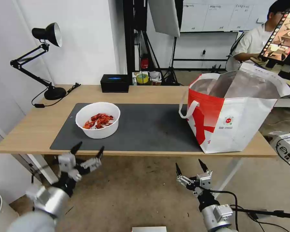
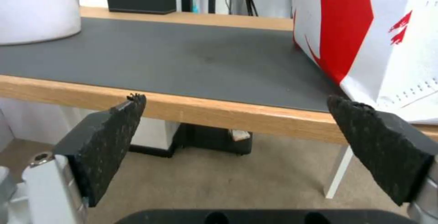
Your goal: Pick up the trash from the table and place it into the takeout bag.
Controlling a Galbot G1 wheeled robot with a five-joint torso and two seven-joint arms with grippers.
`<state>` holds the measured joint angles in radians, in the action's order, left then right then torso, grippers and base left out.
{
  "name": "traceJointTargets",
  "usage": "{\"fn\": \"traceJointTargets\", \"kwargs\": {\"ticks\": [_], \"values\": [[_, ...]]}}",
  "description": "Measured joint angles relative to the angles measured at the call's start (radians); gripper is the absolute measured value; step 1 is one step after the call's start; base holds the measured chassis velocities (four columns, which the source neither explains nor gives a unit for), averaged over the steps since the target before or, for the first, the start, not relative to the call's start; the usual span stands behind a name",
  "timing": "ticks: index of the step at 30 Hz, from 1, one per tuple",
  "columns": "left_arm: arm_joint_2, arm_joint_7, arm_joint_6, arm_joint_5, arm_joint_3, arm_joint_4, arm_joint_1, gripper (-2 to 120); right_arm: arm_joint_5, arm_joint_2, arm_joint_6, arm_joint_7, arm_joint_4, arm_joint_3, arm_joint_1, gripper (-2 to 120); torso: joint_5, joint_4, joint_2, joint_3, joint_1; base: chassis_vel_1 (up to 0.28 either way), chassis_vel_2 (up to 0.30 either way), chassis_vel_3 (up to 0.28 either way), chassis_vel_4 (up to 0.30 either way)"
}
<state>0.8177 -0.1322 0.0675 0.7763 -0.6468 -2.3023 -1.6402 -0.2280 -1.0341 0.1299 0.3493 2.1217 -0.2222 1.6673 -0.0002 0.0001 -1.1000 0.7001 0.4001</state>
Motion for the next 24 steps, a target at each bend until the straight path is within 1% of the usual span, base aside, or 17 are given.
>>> {"fn": "traceJointTargets", "kwargs": {"ticks": [1,2,4,5,8,9,11,12,15,16,18,19,22,23,24], "values": [[-0.032,-0.020,0.011,0.035,0.012,0.009,0.041,100,0.000,0.000,0.000,0.000,0.000,0.000,0.000,100,0.0001,-0.0002,0.000,0.000,0.000,0.000,0.000,0.000,0.000],[-0.032,-0.020,0.011,0.035,0.012,0.009,0.041,100,0.000,0.000,0.000,0.000,0.000,0.000,0.000,100,0.0001,-0.0002,0.000,0.000,0.000,0.000,0.000,0.000,0.000],[-0.094,-0.055,0.029,0.096,0.045,0.042,0.126,100,0.000,0.000,0.000,0.000,0.000,0.000,0.000,100,0.0000,-0.0002,0.000,0.000,0.000,0.000,0.000,0.000,0.000],[-0.094,-0.055,0.029,0.096,0.045,0.042,0.126,100,0.000,0.000,0.000,0.000,0.000,0.000,0.000,100,0.0000,-0.0002,0.000,0.000,0.000,0.000,0.000,0.000,0.000],[-0.170,-0.079,0.041,0.160,0.085,0.098,0.218,100,-0.001,0.000,0.000,0.000,0.000,-0.001,0.000,100,0.0000,-0.0003,0.000,0.000,0.000,0.000,0.000,0.000,0.000],[-0.170,-0.079,0.041,0.160,0.085,0.098,0.218,100,-0.001,0.000,0.000,0.000,0.000,-0.001,0.000,100,0.0000,-0.0003,0.000,0.000,0.000,0.000,0.000,0.000,0.000],[-0.206,-0.088,0.053,0.196,0.102,0.130,0.256,100,-0.001,0.000,0.000,0.000,0.000,-0.001,-0.001,100,0.0003,0.0003,0.000,0.000,0.000,0.000,0.000,0.000,0.000],[-0.206,-0.088,0.053,0.196,0.102,0.130,0.256,100,-0.001,0.000,0.000,0.000,0.000,-0.001,-0.001,100,0.0003,0.0003,0.000,0.000,0.000,0.000,0.000,0.000,0.000],[-0.256,-0.093,0.081,0.254,0.175,0.214,0.389,100,-0.001,0.000,0.000,0.000,0.001,-0.001,-0.001,100,0.0000,-0.0002,0.000,0.000,0.000,0.000,0.000,0.000,0.000],[-0.256,-0.093,0.081,0.254,0.175,0.214,0.389,100,-0.001,0.000,0.000,0.000,0.001,-0.001,-0.001,100,0.0000,-0.0002,0.000,0.000,0.000,0.000,0.000,0.000,0.000],[-0.281,-0.095,0.104,0.307,0.185,0.248,0.436,100,-0.001,0.000,0.000,0.000,0.001,-0.001,-0.001,100,0.0001,-0.0004,0.000,0.000,0.000,0.000,0.000,0.000,0.000],[-0.281,-0.095,0.104,0.307,0.185,0.248,0.436,100,-0.001,0.000,0.000,0.000,0.001,-0.001,-0.001,100,0.0001,-0.0004,0.000,0.000,0.000,0.000,0.000,0.000,0.000],[-0.309,-0.143,0.154,0.373,0.178,0.282,0.463,100,-0.001,0.000,0.000,0.000,0.001,-0.001,-0.001,100,0.0002,0.0002,0.000,0.000,0.000,0.000,0.000,0.000,0.000],[-0.309,-0.143,0.154,0.373,0.178,0.282,0.463,100,-0.001,0.000,0.000,0.000,0.001,-0.001,-0.001,100,0.0002,0.0002,0.000,0.000,0.000,0.000,0.000,0.000,0.000],[-0.314,-0.159,0.186,0.404,0.188,0.301,0.490,100,-0.001,0.001,0.000,0.000,0.001,-0.001,-0.001,100,0.0000,0.0003,0.000,0.000,0.000,0.000,0.000,0.000,0.000]]}}
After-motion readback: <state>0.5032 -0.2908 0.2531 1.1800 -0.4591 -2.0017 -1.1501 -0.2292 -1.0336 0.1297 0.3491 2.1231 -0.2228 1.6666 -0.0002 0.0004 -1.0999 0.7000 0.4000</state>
